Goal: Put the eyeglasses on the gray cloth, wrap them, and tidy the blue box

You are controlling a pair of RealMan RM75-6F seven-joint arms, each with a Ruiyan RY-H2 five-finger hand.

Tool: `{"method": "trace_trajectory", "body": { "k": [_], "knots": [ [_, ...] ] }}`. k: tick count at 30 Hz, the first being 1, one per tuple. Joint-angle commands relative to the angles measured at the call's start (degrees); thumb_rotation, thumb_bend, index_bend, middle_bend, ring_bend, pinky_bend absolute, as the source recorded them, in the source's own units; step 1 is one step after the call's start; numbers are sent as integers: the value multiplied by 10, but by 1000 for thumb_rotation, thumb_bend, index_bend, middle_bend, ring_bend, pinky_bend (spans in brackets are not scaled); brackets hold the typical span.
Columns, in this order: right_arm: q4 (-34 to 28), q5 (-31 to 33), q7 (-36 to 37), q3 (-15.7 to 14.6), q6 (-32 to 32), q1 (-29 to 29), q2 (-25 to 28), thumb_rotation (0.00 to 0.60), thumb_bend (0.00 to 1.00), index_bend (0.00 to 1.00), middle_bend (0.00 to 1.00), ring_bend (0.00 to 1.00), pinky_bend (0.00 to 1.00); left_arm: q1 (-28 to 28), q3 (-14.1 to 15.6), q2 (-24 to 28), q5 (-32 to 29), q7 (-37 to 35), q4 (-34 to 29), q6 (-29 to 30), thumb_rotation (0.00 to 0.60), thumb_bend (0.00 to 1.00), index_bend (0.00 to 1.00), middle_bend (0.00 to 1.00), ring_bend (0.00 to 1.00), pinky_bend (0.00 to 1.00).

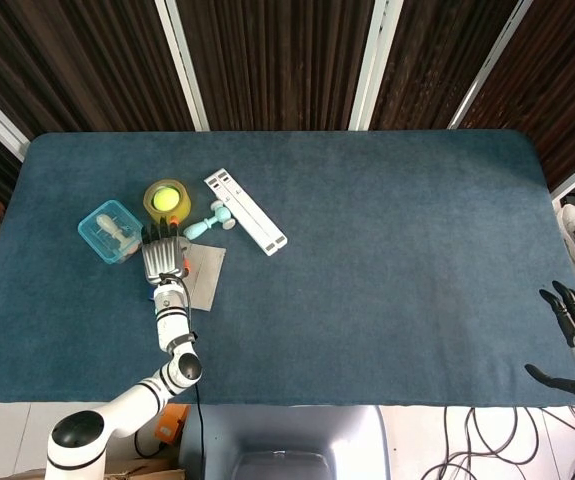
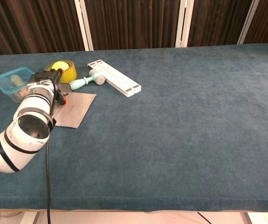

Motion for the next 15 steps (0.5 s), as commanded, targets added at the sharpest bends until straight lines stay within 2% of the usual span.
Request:
{"method": "trace_trajectory", "body": {
  "k": [1,5,8,15],
  "knots": [
    [0,0,-1,0,0,0,0,600,252,25,0,0,0,1,0,1,0,1,4,-3,600,354,0,0,0,64],
    [0,1,-3,1,0,0,-1,600,252,26,0,0,0,7,-1,7,0,-2,-1,-3,600,356,0,0,0,64],
    [-1,2,-6,0,-2,1,-2,600,252,26,0,0,0,21,11,20,24,-29,-53,21,600,357,0,0,0,67],
    [-3,-4,-6,-2,-1,0,-2,600,252,26,0,0,0,72,61,68,100,-48,-261,119,600,358,0,0,0,69]
  ]
}}
